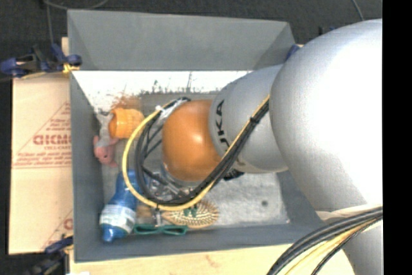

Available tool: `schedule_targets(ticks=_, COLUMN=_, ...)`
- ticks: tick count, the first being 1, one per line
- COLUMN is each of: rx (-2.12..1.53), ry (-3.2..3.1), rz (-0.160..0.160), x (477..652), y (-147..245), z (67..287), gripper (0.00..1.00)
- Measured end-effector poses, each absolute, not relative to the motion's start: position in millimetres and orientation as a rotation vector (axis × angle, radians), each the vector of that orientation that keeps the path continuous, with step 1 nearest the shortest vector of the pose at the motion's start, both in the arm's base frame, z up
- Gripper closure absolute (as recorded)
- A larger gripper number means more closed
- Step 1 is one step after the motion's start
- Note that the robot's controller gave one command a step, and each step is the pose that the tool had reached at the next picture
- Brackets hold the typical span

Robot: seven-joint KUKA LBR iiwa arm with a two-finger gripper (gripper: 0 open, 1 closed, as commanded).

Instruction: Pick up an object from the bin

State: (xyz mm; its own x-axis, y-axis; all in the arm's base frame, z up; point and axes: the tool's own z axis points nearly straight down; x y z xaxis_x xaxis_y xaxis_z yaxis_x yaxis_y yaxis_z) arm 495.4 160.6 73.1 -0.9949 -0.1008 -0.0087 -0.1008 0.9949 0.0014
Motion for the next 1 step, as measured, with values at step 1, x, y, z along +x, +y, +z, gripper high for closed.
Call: schedule_targets(ticks=1, rx=-0.155, ry=3.13, rz=0.003, x=495.2, y=160.6, z=73.4, gripper=1.0)
